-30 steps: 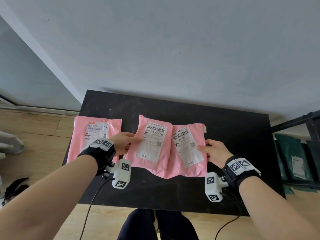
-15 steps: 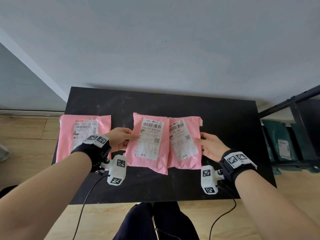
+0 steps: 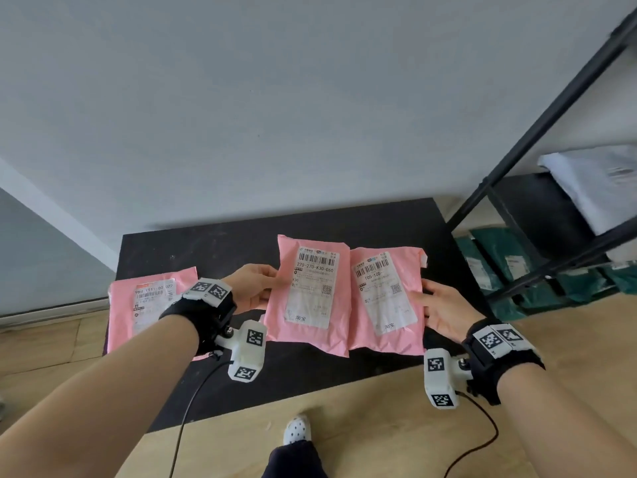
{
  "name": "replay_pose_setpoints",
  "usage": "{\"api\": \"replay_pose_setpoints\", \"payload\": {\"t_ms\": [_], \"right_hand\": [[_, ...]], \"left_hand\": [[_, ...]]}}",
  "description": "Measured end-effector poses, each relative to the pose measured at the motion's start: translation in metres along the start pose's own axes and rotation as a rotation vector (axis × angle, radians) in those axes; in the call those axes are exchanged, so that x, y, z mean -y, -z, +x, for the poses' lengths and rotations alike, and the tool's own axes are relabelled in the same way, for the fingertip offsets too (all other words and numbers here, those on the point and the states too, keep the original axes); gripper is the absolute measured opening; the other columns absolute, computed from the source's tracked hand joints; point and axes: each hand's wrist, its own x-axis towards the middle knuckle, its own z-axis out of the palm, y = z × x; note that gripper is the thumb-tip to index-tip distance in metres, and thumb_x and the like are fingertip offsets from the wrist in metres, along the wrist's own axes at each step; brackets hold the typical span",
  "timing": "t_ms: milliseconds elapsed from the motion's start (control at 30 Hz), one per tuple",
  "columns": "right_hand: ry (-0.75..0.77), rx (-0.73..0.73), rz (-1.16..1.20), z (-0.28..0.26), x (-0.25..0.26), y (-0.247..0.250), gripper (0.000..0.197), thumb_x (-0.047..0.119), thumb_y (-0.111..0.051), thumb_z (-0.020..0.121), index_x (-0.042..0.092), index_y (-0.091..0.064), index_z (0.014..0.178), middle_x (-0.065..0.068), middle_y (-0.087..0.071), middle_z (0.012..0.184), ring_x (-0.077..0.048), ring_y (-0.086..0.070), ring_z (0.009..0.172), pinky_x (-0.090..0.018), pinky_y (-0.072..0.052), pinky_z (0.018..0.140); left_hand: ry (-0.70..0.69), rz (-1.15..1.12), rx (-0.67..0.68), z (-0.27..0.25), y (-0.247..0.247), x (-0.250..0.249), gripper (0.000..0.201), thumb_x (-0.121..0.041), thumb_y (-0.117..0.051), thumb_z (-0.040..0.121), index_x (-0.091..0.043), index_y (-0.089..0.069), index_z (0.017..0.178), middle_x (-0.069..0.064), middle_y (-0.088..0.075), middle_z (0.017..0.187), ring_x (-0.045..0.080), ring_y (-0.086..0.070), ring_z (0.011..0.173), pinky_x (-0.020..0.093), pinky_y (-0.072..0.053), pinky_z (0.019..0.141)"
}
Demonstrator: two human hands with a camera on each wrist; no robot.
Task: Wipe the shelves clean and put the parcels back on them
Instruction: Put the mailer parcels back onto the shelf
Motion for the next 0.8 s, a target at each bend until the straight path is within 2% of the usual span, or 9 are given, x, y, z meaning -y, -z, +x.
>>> {"api": "replay_pose_setpoints", "payload": {"t_ms": [133, 300, 400, 500, 567, 667, 800], "right_hand": [[0.046, -0.044, 0.086, -0.049, -0.026, 0.050, 0.024, -0.002, -0.052, 0.093, 0.008, -0.058, 0.114, -0.016, -0.069, 0.108, -0.027, -0.070, 0.092, -0.043, -0.059, 0.076], [0.095, -0.087, 0.196, -0.119, -0.086, 0.131, 0.024, -0.003, -0.048, 0.094, 0.005, -0.057, 0.114, -0.017, -0.067, 0.114, -0.033, -0.065, 0.106, -0.047, -0.053, 0.089], [0.106, -0.127, 0.235, -0.163, -0.135, 0.187, 0.029, -0.002, -0.050, 0.093, 0.007, -0.055, 0.120, -0.017, -0.067, 0.115, -0.035, -0.064, 0.108, -0.053, -0.048, 0.096], [0.104, -0.196, 0.293, -0.204, -0.189, 0.243, 0.036, -0.001, -0.052, 0.092, 0.010, -0.052, 0.126, -0.017, -0.067, 0.117, -0.035, -0.064, 0.108, -0.045, -0.056, 0.085], [0.082, -0.250, 0.341, -0.229, -0.223, 0.279, 0.044, 0.001, -0.054, 0.092, 0.008, -0.046, 0.134, -0.019, -0.064, 0.122, -0.037, -0.062, 0.109, -0.042, -0.057, 0.079], [0.069, -0.314, 0.387, -0.266, -0.265, 0.329, 0.043, -0.001, -0.051, 0.093, 0.007, -0.044, 0.135, -0.023, -0.059, 0.126, -0.034, -0.060, 0.097, -0.039, -0.055, 0.075], [0.071, -0.334, 0.448, -0.296, -0.302, 0.388, 0.037, 0.000, -0.052, 0.093, 0.008, -0.049, 0.128, -0.018, -0.064, 0.118, -0.027, -0.065, 0.087, -0.035, -0.057, 0.070]], "left_hand": [[-0.036, 0.082, 0.058, -0.016, -0.058, -0.002, 0.007, -0.005, -0.062, 0.087, -0.003, -0.056, 0.084, 0.015, -0.072, 0.091, 0.023, -0.072, 0.076, 0.033, -0.060, 0.065], [-0.056, 0.193, 0.141, -0.034, -0.154, 0.021, 0.009, -0.008, -0.063, 0.088, -0.001, -0.059, 0.091, 0.012, -0.073, 0.088, 0.022, -0.072, 0.076, 0.033, -0.059, 0.068], [-0.054, 0.249, 0.197, -0.054, -0.224, 0.045, 0.018, -0.009, -0.062, 0.089, 0.002, -0.060, 0.103, 0.015, -0.072, 0.098, 0.025, -0.070, 0.085, 0.034, -0.059, 0.073], [-0.049, 0.305, 0.245, -0.069, -0.294, 0.072, 0.026, -0.010, -0.062, 0.088, 0.002, -0.059, 0.111, 0.017, -0.070, 0.105, 0.026, -0.070, 0.089, 0.035, -0.059, 0.076], [-0.049, 0.349, 0.268, -0.074, -0.341, 0.089, 0.026, -0.010, -0.062, 0.088, 0.001, -0.059, 0.112, 0.015, -0.071, 0.100, 0.023, -0.071, 0.080, 0.033, -0.059, 0.071], [-0.048, 0.402, 0.279, -0.078, -0.407, 0.110, 0.022, -0.007, -0.060, 0.090, 0.002, -0.059, 0.110, 0.016, -0.070, 0.099, 0.022, -0.070, 0.074, 0.031, -0.060, 0.064], [-0.038, 0.484, 0.319, -0.072, -0.482, 0.126, 0.025, -0.008, -0.060, 0.089, 0.002, -0.059, 0.112, 0.022, -0.063, 0.111, 0.029, -0.057, 0.094, 0.040, -0.052, 0.085]]}}
